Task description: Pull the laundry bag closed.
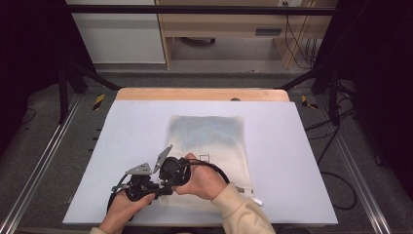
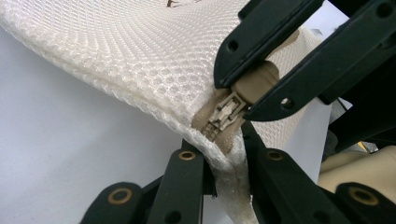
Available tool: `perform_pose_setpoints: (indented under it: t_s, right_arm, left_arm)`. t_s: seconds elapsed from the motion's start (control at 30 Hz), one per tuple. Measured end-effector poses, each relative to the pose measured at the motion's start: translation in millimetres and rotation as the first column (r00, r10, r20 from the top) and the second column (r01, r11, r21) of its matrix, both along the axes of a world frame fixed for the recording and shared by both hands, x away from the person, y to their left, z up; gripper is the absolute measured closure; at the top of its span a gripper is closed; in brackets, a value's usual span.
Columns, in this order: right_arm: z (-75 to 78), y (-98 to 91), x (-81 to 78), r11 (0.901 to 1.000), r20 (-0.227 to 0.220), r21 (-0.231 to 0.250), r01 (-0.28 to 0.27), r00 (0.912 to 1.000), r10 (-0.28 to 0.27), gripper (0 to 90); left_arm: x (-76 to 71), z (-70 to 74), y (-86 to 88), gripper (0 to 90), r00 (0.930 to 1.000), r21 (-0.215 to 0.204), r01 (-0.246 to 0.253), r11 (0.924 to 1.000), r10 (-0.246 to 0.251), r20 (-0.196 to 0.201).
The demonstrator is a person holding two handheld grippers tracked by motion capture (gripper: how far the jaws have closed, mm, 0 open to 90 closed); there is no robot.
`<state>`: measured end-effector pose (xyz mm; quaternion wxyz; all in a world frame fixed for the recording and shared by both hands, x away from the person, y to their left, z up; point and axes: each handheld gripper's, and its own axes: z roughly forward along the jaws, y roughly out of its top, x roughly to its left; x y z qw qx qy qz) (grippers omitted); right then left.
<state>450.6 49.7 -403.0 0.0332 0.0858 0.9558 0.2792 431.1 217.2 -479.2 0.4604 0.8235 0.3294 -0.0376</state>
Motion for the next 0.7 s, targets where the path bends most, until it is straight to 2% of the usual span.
perform_pose_setpoints:
  t_s: [0.27, 0.7]
  right_arm:
    - [-1.8, -0.9, -0.4, 0.9999, 0.009, -0.010, -0.004, 1.0000, 0.004, 81.7]
    - [-2.9, -3.1, 0.5, 0.9999, 0.016, 0.003, -0.011, 0.9998, 0.011, 81.7]
  left_arm:
    - [-0.1, 1.5, 0.8, 84.3, 1.0000, 0.011, -0.005, 0.9999, 0.005, 0.008]
    - [-0.9, 2.8, 0.3, 84.2, 0.9995, 0.024, -0.007, 0.9997, 0.007, 0.032]
